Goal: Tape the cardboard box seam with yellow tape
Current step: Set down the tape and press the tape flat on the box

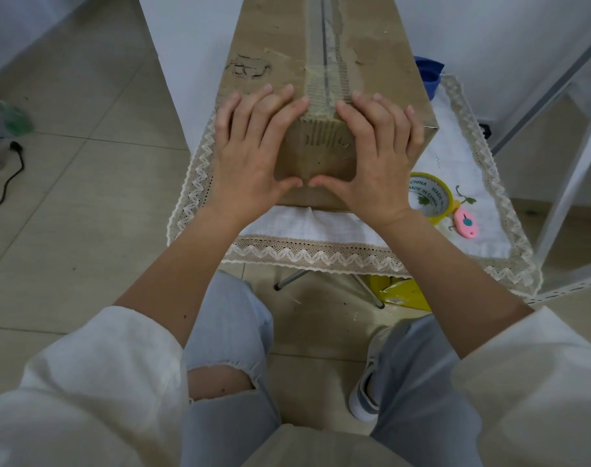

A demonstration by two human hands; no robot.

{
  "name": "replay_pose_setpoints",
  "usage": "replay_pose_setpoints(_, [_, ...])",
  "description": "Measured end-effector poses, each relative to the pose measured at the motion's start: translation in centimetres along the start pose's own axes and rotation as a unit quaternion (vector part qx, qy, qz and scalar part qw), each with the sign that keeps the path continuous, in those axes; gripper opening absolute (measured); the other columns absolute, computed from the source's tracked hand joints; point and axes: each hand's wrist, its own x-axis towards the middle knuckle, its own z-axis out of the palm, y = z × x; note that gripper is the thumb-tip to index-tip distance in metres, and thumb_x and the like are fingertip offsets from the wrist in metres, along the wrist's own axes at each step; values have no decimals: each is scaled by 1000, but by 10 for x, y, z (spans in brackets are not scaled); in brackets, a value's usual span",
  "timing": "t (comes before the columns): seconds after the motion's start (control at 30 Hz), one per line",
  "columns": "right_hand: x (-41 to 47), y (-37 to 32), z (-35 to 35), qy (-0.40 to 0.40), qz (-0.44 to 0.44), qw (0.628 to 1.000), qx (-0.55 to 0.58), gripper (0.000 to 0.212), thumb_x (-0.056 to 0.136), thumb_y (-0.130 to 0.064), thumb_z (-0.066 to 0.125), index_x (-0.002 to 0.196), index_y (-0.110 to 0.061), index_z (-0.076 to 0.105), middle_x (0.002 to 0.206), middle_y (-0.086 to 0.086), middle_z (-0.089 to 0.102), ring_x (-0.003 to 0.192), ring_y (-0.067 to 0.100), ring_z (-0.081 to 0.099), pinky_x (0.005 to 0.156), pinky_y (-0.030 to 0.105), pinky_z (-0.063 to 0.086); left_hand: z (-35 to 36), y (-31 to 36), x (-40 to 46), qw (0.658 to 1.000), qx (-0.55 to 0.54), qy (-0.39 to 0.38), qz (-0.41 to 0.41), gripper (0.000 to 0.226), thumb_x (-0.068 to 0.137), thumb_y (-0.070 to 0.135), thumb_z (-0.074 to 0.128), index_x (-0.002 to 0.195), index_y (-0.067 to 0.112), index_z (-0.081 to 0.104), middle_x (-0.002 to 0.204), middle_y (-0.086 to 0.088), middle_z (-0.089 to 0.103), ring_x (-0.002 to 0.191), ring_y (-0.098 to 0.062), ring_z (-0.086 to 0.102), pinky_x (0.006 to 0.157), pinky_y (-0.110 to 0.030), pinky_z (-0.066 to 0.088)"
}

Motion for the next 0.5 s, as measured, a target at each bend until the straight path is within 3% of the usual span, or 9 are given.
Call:
replay_pose_setpoints(0.13, [0,4,-5,-29,-17,999,-6,108,55,-78,76,140,-20,41,139,7,54,133,23,37,117,37,10,-2,0,1,1000,-3,-5,-2,103,57,64,78,144,22,39,147,-2,48,139,-22,37,120,-36,6])
replay_pose_setpoints(0.27, [1,4,-10,-28,-14,999,5,97,66,-78,70,140,-19,47,140,6,55,133,22,39,115,40,17,-3,3,1,999,-37,12,-14,85,79,74,61,142,18,49,146,-3,50,139,-22,39,119,-45,17])
replay_pose_setpoints(0.5, [0,2,-9,-27,-2,1000,11,93,63,-65,79,138,-21,48,140,4,55,132,23,43,114,43,22,0,4,1,999,-35,22,-27,82,76,70,65,139,20,51,143,-2,53,136,-22,42,118,-44,17])
